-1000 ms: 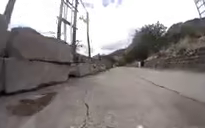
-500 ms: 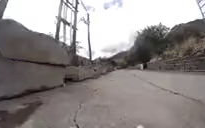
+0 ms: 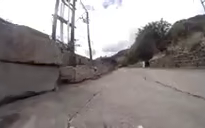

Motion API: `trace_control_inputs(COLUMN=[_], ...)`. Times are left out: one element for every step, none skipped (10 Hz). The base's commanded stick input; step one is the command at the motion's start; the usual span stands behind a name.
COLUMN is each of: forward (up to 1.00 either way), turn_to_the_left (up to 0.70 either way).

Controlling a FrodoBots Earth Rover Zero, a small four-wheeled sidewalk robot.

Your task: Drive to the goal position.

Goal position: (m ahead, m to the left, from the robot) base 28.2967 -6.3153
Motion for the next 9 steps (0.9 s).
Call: trace_control_inputs(forward=[1.00,1.00,1.00,1.00,1.00,1.00,1.00,1.00,1.00], turn_to_the_left=[-0.04,0.00,0.00,0.00,0.00,0.00,0.00,0.00,0.00])
